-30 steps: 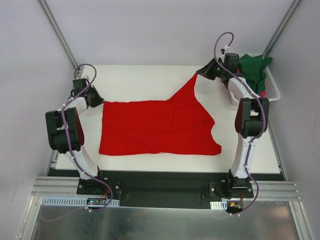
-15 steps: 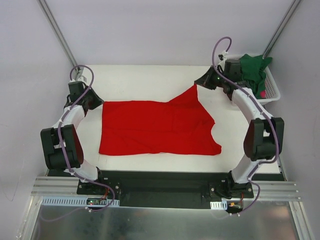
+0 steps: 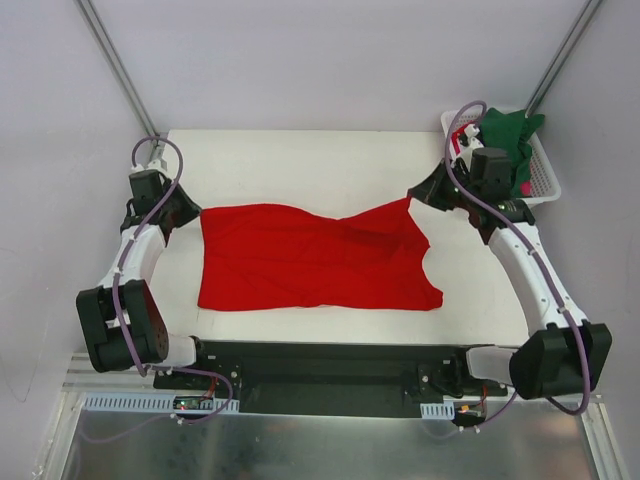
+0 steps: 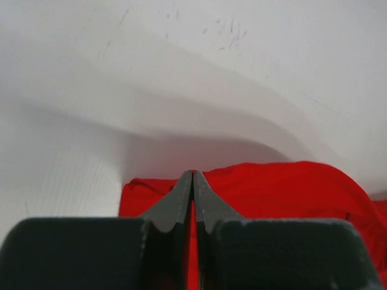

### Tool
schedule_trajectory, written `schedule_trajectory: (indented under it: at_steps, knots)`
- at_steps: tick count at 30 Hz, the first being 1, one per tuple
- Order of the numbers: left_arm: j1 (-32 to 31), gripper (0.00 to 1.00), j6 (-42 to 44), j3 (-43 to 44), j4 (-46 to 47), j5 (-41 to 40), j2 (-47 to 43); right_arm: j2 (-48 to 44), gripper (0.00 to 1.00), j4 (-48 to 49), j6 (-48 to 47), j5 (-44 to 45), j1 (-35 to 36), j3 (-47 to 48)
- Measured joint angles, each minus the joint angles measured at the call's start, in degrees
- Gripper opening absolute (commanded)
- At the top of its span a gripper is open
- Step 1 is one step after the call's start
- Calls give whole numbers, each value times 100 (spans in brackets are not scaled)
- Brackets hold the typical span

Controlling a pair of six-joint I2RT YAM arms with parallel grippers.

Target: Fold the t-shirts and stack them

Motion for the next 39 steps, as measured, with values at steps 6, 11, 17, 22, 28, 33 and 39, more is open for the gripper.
schedule_trajectory:
  at_steps: [6,11,17,22,28,33,39]
  knots:
    - [138,0,166,-66,-389,-188,-413,-619,1,-448,-79,249,7,-367]
    - [256,0,317,-111,-702,-188,-643,-944,1,-796,-149,424,7,-538]
    - [330,0,507,-197,-1045,-181,-796,-1263,1,-1139,-221,564,7,-625]
    - [330,0,629,-304,-1261,-168,-890,-1563,1,-1447,-243,608,7,-634]
    - [330,0,789,-387,-1469,-173,-1047,-1978,1,-1799,-256,634,7,-726]
    - [330,0,916,-420,-1617,-184,-1102,-2149,1,-2024,-262,627,7,-822]
    - [330,0,1064,-442,-1825,-286,-1102,-2299,1,-2238,-262,597,7,-1071]
